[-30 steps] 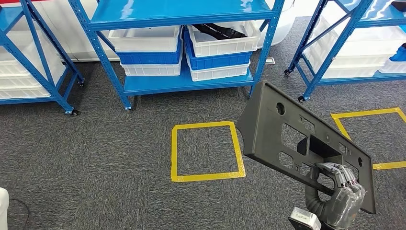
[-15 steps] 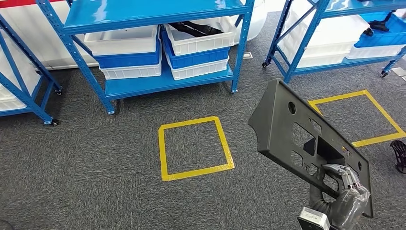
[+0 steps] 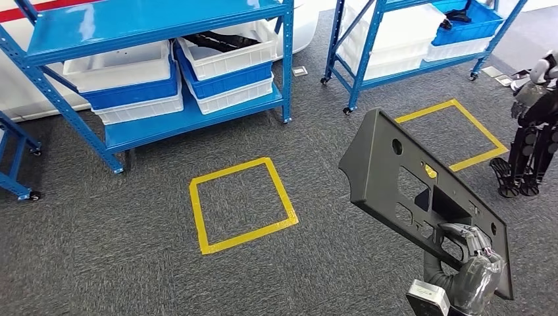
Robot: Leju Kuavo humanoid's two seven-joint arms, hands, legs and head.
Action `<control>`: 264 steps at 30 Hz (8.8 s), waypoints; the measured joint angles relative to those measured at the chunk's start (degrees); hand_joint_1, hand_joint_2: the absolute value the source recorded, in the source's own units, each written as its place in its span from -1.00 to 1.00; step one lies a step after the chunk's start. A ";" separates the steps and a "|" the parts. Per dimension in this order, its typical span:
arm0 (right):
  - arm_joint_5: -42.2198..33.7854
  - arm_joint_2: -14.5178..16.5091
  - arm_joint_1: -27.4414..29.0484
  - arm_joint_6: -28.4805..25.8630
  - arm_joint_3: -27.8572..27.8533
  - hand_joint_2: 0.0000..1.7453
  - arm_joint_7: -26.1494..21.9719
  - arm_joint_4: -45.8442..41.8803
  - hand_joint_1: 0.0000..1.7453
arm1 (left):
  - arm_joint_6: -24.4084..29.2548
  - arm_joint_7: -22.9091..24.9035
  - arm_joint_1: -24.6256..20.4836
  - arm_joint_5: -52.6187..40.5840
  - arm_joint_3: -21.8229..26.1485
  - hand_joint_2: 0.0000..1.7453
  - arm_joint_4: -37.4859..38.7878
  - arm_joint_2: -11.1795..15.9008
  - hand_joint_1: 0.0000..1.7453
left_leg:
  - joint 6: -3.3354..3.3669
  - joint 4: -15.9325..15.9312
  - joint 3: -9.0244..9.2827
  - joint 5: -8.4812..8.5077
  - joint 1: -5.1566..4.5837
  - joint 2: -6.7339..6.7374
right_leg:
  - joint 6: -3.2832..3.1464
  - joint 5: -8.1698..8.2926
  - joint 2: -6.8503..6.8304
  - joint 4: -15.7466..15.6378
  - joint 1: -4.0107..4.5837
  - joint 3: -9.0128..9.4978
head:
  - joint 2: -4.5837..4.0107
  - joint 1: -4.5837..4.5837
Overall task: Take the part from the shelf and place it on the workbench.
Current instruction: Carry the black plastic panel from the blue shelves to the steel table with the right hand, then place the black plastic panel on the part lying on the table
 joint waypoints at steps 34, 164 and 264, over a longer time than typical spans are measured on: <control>-11.45 -1.36 -10.67 7.74 10.84 1.00 2.44 8.62 1.00 | 2.90 0.84 -0.55 3.99 3.23 1.00 -0.10 -0.69 -1.00 | -2.01 -1.14 -0.48 0.18 0.59 0.46 | 1.34 0.77 1.34 0.24 -0.71 -1.71 | 0.00 -0.09; -4.43 -3.45 -25.02 12.46 17.40 1.00 4.99 19.54 1.00 | 6.68 -3.31 0.72 2.11 6.91 1.00 -1.54 -2.40 -1.00 | -0.11 -1.57 -2.63 2.21 0.52 5.35 | 1.91 -4.92 -4.26 14.97 -0.36 -10.20 | 0.00 0.32; -1.91 -0.15 -36.11 9.03 10.93 1.00 1.06 37.86 1.00 | 0.66 -5.58 -0.91 2.47 6.87 1.00 -1.61 -1.02 -1.00 | -1.47 -2.14 0.29 0.33 -0.03 4.27 | 1.39 2.19 -5.53 -0.23 -0.15 -3.80 | 0.00 0.27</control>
